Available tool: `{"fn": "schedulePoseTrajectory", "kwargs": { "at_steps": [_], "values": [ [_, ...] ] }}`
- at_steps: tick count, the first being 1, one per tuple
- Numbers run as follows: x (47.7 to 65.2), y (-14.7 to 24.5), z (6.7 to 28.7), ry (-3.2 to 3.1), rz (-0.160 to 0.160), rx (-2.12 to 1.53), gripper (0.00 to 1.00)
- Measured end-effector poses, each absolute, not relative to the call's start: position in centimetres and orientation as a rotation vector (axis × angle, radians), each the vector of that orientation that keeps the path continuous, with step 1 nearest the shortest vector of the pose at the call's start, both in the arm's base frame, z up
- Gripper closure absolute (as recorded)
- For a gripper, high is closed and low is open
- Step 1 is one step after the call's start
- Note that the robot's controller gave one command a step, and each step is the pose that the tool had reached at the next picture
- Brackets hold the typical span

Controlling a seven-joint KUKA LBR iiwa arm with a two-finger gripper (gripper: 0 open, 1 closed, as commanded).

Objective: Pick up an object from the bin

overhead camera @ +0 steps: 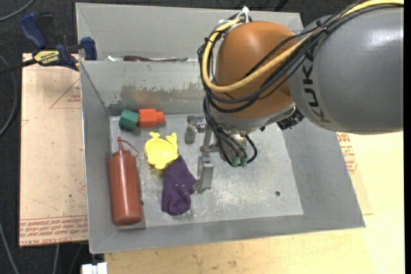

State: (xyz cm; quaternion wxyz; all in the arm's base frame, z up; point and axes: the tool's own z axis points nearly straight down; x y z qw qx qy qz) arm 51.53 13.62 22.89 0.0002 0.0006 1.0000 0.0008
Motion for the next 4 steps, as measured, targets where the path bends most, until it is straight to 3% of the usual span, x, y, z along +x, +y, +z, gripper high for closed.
{"fn": "schedulePoseTrajectory", "kwargs": {
  "at_steps": [1,2,3,4],
  "values": [
    [51.5,13.6,22.9,3.141,0.003,0.002,0.0],
    [51.2,14.9,18.6,3.133,0.006,-0.013,0.0],
    [51.5,13.6,12.5,3.135,0.006,-0.093,0.0],
    [51.8,15.1,7.1,3.109,0.008,-0.384,1.0]
  ]
}}
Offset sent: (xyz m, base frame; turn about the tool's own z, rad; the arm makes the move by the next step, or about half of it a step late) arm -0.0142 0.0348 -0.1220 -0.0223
